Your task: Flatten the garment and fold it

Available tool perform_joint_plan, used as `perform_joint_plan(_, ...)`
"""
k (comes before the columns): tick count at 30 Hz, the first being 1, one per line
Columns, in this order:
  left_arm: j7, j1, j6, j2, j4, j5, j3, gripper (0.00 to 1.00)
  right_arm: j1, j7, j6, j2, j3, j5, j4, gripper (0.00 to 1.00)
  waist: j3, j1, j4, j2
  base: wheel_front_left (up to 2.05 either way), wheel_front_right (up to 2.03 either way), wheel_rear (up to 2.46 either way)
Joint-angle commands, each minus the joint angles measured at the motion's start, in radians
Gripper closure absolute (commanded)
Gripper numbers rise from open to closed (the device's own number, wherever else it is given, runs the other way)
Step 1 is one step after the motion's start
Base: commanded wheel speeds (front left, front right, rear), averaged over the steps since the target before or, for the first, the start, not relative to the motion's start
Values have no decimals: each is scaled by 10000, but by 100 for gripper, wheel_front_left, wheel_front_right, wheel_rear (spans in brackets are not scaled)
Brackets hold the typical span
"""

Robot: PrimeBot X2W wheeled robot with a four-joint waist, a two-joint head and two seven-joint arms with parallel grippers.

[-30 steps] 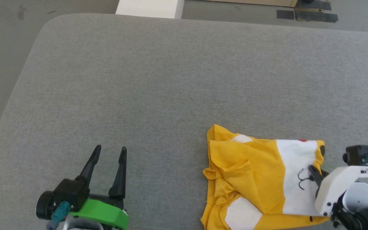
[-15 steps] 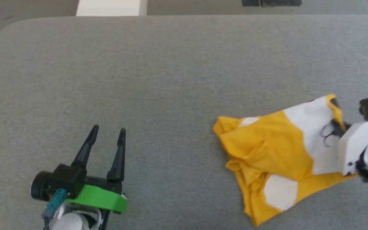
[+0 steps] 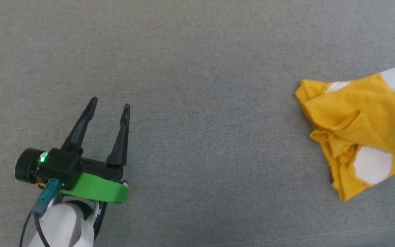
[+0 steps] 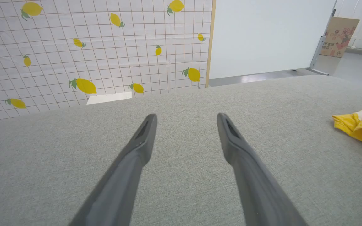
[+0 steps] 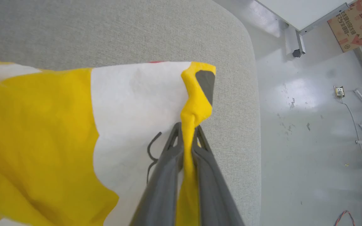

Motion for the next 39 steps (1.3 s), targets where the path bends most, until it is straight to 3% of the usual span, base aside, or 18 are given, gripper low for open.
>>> perform_joint_plan(1, 71, -284, -22, 127, -113, 179, 10, 0, -337, -139, -17, -162, -93, -148, 62, 100, 691, 0, -485, 0, 0, 0, 0)
perform_joint_plan(12, 696, -1079, -65, 733, -1023, 467, 186, 0, -1300, -783, -17, -1267, -816, -998, 945, 100, 2004, 0, -940, 0, 0, 0, 0)
perform_joint_plan(22, 1358, -1741, -123, 1378, -1952, 765, 416, 0, -1989, -1636, -17, -1749, -1388, -2100, 2127, 100, 3193, 0, -1071, 0, 0, 0, 0)
perform_joint_plan(38, 1996, -2015, -45, 1763, -2659, 920, 487, 0, -2945, -3005, -17, -1023, -1849, -3212, 4281, 100, 3878, 0, -1096, 0, 0, 0, 0)
perform_joint_plan(39, 2000, -2002, -24, 1763, -2657, 912, 500, 0, -2994, -3071, -17, -984, -1893, -3289, 4377, 67, 3863, 0, -1095, 0, 0, 0, 0)
